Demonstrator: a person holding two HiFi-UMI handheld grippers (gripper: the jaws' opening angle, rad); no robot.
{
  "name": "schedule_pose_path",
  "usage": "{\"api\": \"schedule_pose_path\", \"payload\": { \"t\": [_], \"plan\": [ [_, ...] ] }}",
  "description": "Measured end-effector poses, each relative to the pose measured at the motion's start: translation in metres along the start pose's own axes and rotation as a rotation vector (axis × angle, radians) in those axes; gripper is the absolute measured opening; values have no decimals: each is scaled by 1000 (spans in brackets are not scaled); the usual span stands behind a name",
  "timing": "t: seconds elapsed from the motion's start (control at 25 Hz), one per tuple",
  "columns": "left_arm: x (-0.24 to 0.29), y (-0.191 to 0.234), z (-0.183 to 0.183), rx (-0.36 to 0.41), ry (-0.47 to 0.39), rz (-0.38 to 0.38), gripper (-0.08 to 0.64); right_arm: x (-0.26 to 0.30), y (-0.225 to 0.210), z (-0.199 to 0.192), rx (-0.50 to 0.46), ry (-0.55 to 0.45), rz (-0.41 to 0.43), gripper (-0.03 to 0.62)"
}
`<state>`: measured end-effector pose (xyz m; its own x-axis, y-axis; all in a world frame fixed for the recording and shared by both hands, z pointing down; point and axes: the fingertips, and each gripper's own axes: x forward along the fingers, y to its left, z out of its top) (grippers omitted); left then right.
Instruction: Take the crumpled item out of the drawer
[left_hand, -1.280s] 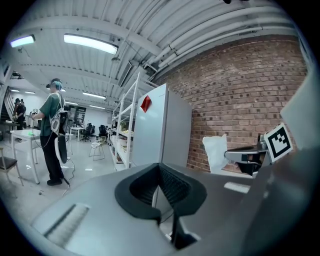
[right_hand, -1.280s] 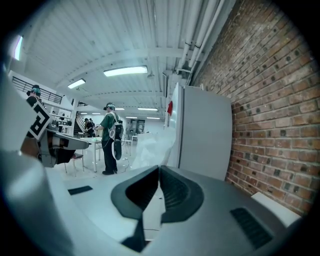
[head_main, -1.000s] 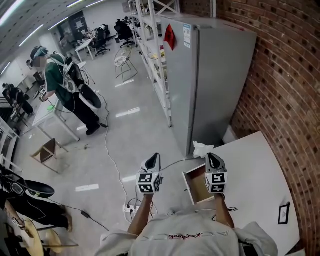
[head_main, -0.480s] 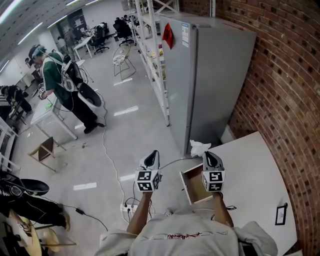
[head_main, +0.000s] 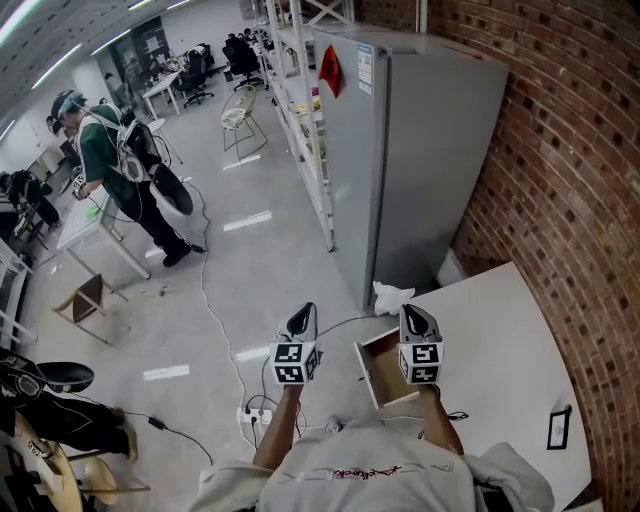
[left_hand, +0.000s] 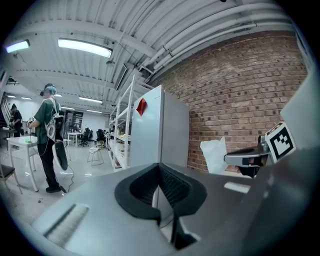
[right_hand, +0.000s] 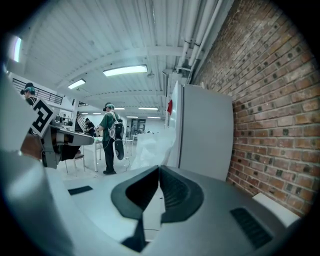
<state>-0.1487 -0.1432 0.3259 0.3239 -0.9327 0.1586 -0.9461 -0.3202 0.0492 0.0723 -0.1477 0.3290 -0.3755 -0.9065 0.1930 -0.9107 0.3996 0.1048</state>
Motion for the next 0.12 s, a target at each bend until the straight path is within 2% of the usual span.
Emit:
{"api": "schedule_pose_path", "payload": {
  "t": [0.12],
  "plan": [
    [2,1,-2,2,2,-1,9,1,3,2,-1,-4,4,18]
  ]
}}
